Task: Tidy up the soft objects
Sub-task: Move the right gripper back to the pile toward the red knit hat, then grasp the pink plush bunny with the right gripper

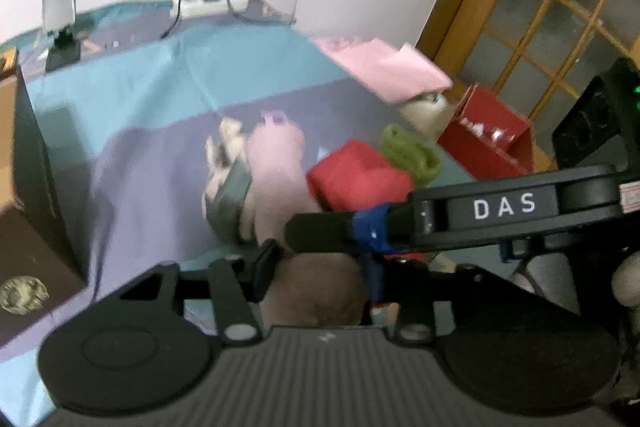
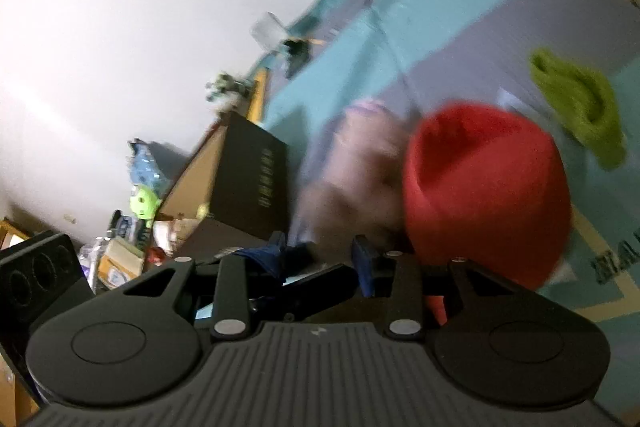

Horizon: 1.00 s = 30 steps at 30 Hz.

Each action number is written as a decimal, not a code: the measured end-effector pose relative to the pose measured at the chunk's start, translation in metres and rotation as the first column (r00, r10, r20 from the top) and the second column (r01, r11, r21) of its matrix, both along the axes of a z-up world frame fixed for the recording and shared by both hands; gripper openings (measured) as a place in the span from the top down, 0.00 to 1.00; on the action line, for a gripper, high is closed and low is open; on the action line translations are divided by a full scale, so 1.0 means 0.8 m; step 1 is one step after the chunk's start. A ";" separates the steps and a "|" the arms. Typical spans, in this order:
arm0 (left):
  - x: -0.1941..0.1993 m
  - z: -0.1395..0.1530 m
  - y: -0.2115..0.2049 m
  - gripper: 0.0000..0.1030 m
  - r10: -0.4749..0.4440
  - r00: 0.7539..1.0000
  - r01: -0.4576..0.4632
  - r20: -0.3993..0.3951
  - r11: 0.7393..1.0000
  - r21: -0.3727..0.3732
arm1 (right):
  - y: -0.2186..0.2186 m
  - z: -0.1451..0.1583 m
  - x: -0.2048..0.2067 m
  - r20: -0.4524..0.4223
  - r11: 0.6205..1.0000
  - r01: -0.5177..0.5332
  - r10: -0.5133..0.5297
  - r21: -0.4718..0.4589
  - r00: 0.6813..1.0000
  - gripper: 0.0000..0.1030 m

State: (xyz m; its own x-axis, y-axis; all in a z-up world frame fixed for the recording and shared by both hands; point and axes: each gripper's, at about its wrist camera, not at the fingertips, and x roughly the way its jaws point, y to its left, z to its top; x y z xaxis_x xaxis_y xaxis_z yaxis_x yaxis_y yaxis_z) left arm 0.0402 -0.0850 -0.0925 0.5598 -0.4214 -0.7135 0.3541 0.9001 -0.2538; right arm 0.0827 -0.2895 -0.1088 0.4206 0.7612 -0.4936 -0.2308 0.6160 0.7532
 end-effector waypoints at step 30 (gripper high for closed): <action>0.024 -0.052 0.043 0.60 -0.099 0.994 0.099 -0.040 0.995 -0.013 | 0.029 -0.046 -0.004 -0.147 0.989 0.118 -0.129 -0.085 0.981 0.76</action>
State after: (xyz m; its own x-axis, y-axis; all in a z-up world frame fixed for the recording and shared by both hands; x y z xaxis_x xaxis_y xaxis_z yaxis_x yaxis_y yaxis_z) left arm 0.0595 -0.0507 -0.1342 0.4856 -0.4813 -0.7298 0.4305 0.8582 -0.2795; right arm 0.0792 -0.2663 -0.1455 0.4246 0.6663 -0.6129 -0.0357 0.6888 0.7241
